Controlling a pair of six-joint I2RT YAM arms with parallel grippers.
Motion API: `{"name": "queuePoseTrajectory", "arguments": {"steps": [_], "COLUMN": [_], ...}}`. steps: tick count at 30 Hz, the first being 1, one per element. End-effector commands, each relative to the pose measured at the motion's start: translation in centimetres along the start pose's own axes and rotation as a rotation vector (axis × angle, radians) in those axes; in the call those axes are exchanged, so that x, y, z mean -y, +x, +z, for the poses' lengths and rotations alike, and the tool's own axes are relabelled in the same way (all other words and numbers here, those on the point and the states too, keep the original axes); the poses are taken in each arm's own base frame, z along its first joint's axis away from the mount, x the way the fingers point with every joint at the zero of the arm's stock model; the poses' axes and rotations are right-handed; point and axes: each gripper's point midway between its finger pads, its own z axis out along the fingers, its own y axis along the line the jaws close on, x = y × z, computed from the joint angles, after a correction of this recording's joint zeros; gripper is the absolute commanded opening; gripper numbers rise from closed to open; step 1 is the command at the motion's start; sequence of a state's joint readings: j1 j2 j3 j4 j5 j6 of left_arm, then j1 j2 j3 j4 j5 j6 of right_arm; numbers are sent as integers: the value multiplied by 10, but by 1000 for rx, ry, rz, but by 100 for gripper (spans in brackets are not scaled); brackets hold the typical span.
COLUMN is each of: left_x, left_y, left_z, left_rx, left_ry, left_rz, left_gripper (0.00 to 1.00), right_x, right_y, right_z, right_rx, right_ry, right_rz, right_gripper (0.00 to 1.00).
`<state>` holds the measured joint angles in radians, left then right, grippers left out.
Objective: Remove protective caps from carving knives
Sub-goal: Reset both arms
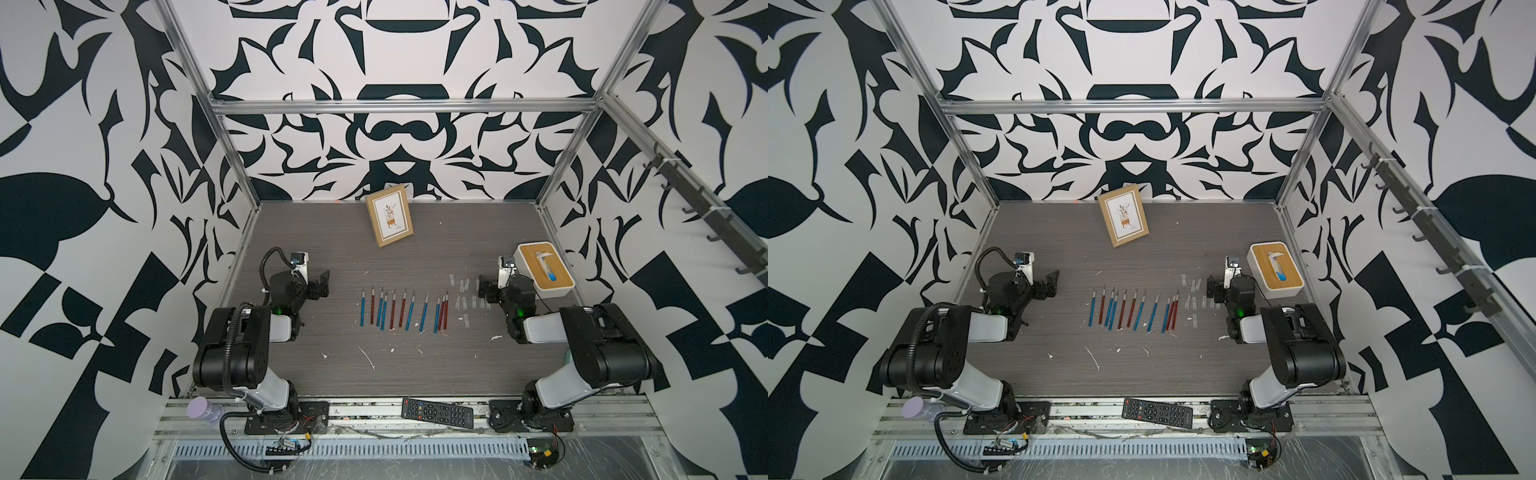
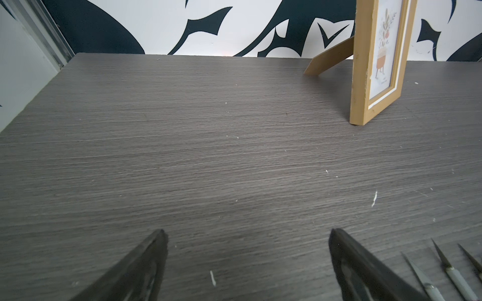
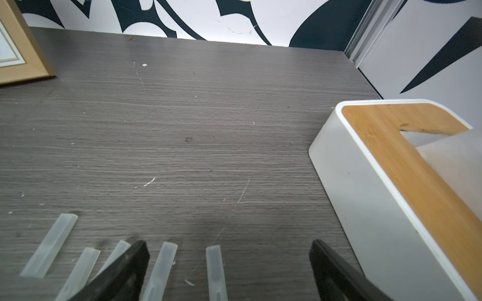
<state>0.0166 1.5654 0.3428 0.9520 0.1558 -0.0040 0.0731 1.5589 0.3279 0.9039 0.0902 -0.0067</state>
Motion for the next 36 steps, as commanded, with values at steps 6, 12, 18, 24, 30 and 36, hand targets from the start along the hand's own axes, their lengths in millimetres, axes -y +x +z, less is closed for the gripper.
{"name": "queuePoseTrajectory", "arguments": {"steps": [6, 12, 18, 24, 30, 36], "left_x": [0, 0, 0, -2, -1, -1], "left_y": [-7, -8, -7, -5, -6, -7], "left_z": [-3, -3, 0, 5, 5, 3], "left_rx": [37, 37, 24, -15, -6, 3], "left_ry": [-6, -2, -1, -1, 2, -2], "left_rz": [5, 7, 6, -2, -1, 1], "left_gripper": [100, 100, 100, 100, 100, 100], "right_x": [2, 2, 2, 2, 1, 1], "right_y": [-16, -16, -15, -15, -15, -18], "right_z": [-1, 0, -1, 5, 3, -5], "right_rx": [51, 50, 51, 29, 35, 82], "right_ry": [9, 8, 4, -21, -25, -27], "right_rz": [13, 9, 9, 24, 20, 23], "right_gripper": [99, 99, 99, 99, 99, 99]}}
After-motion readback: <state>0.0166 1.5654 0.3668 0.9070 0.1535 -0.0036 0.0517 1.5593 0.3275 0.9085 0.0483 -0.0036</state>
